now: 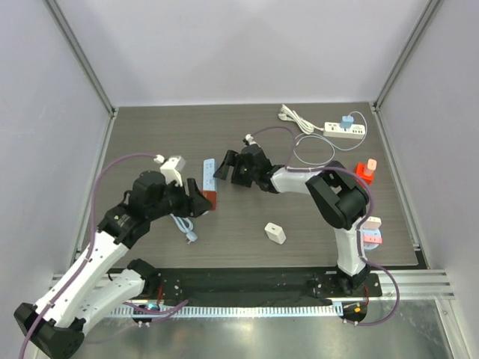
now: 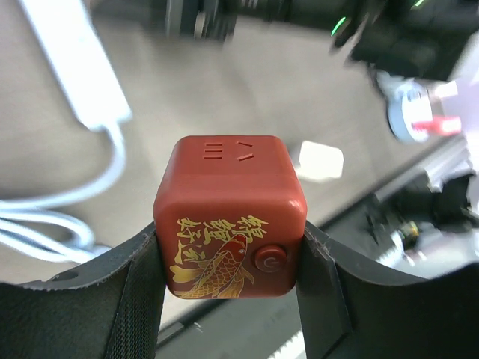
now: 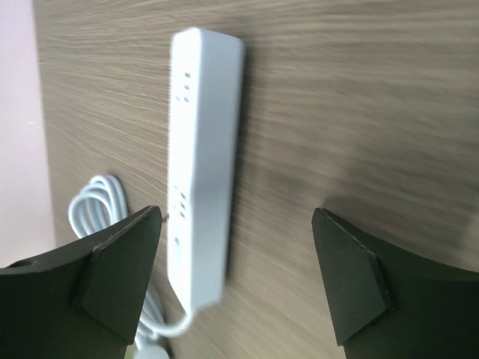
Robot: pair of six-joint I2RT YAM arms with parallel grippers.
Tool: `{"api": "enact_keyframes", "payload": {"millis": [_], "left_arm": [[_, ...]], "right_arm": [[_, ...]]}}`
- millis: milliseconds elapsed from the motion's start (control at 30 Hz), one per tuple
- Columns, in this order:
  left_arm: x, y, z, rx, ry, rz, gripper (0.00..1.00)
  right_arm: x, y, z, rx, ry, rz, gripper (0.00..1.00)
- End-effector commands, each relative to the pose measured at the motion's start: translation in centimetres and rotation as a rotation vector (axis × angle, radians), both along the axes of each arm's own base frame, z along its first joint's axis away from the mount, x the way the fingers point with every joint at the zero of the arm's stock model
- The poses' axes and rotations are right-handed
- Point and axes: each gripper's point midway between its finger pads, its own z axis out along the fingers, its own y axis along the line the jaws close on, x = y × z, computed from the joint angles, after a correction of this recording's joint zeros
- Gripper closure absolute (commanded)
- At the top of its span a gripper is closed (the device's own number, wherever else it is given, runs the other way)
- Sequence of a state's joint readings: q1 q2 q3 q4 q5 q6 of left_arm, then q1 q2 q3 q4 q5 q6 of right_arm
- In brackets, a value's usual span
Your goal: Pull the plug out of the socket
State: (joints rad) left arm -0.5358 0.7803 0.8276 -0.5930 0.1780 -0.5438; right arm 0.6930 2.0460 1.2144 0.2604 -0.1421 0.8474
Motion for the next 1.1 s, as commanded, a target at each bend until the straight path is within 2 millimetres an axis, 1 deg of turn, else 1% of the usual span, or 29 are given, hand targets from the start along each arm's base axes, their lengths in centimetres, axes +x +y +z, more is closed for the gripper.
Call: {"api": "enact_keyframes", "payload": {"millis": [0,33,67,100,133,200,233,267,333,367,400,433,467,500,533,567,600,633,667,700,733,800,833,867,900,933,1000,1033,1067], "left_arm": [[-1.6,-3.6,-0.2,-0.176,0.080,-0.128,1.00],[-1.9,-4.2,-0.8,-0.188,0.110,-0.134,1.00],[-2.0,-4.5,-1.6,-0.186,0.124,-0.138,1.00],[-2.0,-5.0,-1.5,-0.195,0.118,-0.150,1.00],[-2.4,-5.9,-2.4,-0.177,0.146,-0.177,1.00],[-2.3,-7.0,-2.7,-0.167,0.150,-0.195,1.00],[-2.7,-8.0,-3.6,-0.145,0.175,-0.220,1.00],[-2.6,-8.9,-3.5,-0.154,0.174,-0.232,1.00],[-3.1,-10.3,-4.2,-0.150,0.193,-0.262,1.00],[-3.0,-11.0,-5.5,-0.128,0.225,-0.269,1.00],[-2.8,-11.7,-5.7,-0.133,0.226,-0.276,1.00],[-3.0,-12.3,-6.2,-0.127,0.237,-0.293,1.00],[-3.0,-12.8,-7.4,-0.106,0.263,-0.297,1.00],[-2.7,-13.2,-7.8,-0.107,0.264,-0.298,1.00],[-2.9,-13.6,-8.3,-0.109,0.282,-0.308,1.00],[-2.9,-13.8,-8.8,-0.108,0.291,-0.310,1.00],[-2.6,-14.2,-9.7,-0.103,0.305,-0.311,1.00],[-2.6,-14.4,-10.0,-0.105,0.315,-0.312,0.98],[-2.5,-14.6,-10.2,-0.104,0.317,-0.313,0.95],[-2.2,-14.8,-10.8,-0.098,0.323,-0.307,0.92],[-2.1,-14.8,-11.3,-0.088,0.330,-0.301,0.89],[-1.9,-15.0,-11.8,-0.077,0.339,-0.300,0.81],[-2.0,-15.1,-12.7,-0.060,0.361,-0.298,0.78],[-1.8,-15.1,-12.8,-0.057,0.363,-0.295,0.72],[-1.9,-15.2,-13.1,-0.052,0.371,-0.298,0.69],[-1.8,-15.2,-13.3,-0.049,0.379,-0.295,0.56],[-1.7,-14.9,-13.4,-0.036,0.378,-0.279,0.41],[-1.6,-14.8,-13.3,-0.033,0.374,-0.272,0.26],[-1.7,-14.6,-12.8,-0.034,0.362,-0.272,0.22]], "right_arm": [[0.0,-3.1,3.5,-0.054,-0.075,-0.013,0.12],[-0.4,-4.1,3.1,-0.077,-0.061,-0.023,0.12],[-0.3,-4.9,3.4,-0.092,-0.066,-0.043,0.12],[-0.4,-5.6,4.6,-0.090,-0.081,-0.058,0.11],[-0.8,-6.8,4.0,-0.119,-0.057,-0.069,0.11],[-1.0,-8.4,4.1,-0.158,-0.061,-0.096,0.11],[-1.7,-9.5,4.3,-0.181,-0.052,-0.109,0.10],[-1.5,-10.4,4.4,-0.186,-0.051,-0.133,0.10],[-2.8,-12.4,4.1,-0.217,-0.011,-0.151,0.09],[-2.8,-13.6,4.1,-0.221,-0.001,-0.174,0.09],[-2.6,-14.8,4.3,-0.235,-0.005,-0.217,0.09],[-3.5,-16.0,3.4,-0.248,0.028,-0.226,0.09],[-3.4,-17.3,4.6,-0.230,0.014,-0.258,0.09],[-3.7,-18.0,4.7,-0.231,0.018,-0.272,0.09],[-4.6,-19.2,3.9,-0.257,0.042,-0.285,0.09],[-4.9,-19.8,5.0,-0.246,0.020,-0.297,0.09],[-5.2,-20.5,5.2,-0.254,0.018,-0.309,0.08],[-6.0,-21.3,4.9,-0.276,0.031,-0.312,0.08],[-6.3,-21.8,5.0,-0.288,0.030,-0.323,0.08],[-6.6,-22.2,5.6,-0.287,0.018,-0.332,0.08],[-7.3,-22.7,5.1,-0.306,0.040,-0.334,0.07],[-7.9,-23.6,5.3,-0.320,0.042,-0.361,0.07],[-8.5,-24.0,4.8,-0.333,0.061,-0.363,0.07],[-8.7,-24.2,4.8,-0.337,0.062,-0.364,0.07],[-8.9,-24.4,4.7,-0.343,0.065,-0.366,0.07],[-9.3,-24.7,4.5,-0.344,0.070,-0.369,0.06],[-9.6,-25.1,4.3,-0.351,0.072,-0.376,0.06],[-9.8,-25.4,4.2,-0.352,0.072,-0.380,0.06],[-9.8,-25.7,4.1,-0.358,0.075,-0.384,0.06]]}}
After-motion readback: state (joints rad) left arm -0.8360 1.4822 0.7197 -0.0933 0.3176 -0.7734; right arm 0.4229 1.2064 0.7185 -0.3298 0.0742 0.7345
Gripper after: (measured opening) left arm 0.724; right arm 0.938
